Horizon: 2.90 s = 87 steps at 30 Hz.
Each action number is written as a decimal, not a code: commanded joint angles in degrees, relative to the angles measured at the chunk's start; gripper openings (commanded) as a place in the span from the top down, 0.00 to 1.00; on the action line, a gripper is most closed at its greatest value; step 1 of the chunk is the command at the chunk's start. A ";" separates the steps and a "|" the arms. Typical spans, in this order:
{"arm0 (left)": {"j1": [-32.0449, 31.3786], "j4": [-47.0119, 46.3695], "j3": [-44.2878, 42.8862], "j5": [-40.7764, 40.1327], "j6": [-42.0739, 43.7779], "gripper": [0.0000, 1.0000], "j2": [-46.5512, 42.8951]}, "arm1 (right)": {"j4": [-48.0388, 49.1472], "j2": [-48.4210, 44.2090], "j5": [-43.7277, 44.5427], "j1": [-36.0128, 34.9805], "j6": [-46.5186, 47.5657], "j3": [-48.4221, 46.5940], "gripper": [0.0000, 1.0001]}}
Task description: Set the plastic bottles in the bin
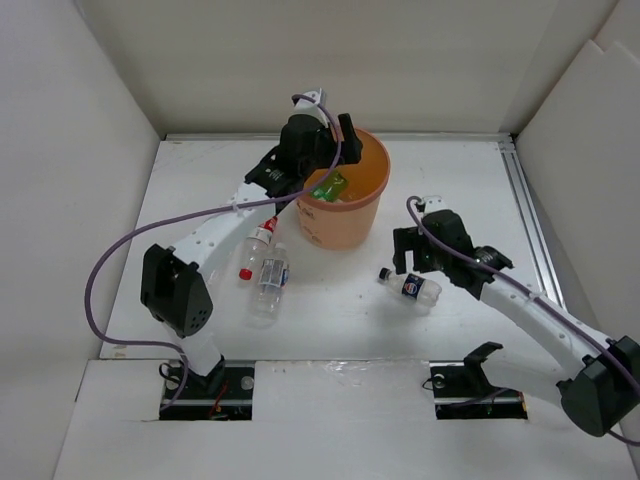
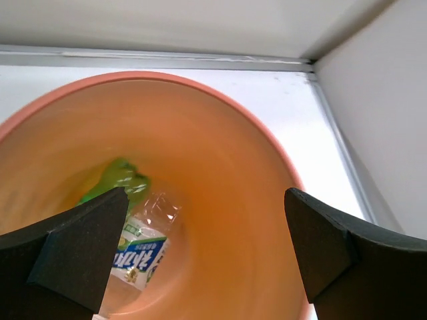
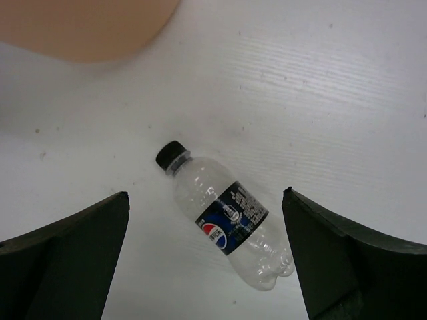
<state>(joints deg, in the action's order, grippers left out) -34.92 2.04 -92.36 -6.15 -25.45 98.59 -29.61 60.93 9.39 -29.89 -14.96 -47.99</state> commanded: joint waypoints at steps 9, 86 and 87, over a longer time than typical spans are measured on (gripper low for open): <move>-0.68 3.30 -0.72 8.34 -0.04 0.00 -15.07 | 0.43 7.09 5.03 -3.95 -7.01 4.66 0.00; -0.68 -63.11 28.72 64.95 -18.40 0.20 -22.48 | 57.98 0.59 -36.37 -7.46 -17.82 -14.16 0.97; -0.68 -63.82 28.72 65.47 -19.28 0.32 -22.47 | 59.04 1.29 -37.07 -7.46 -17.82 -14.15 0.97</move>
<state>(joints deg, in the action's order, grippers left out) -35.53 -54.87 -60.90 57.21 -43.00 76.14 21.28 61.60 -25.67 -36.58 -31.88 -62.70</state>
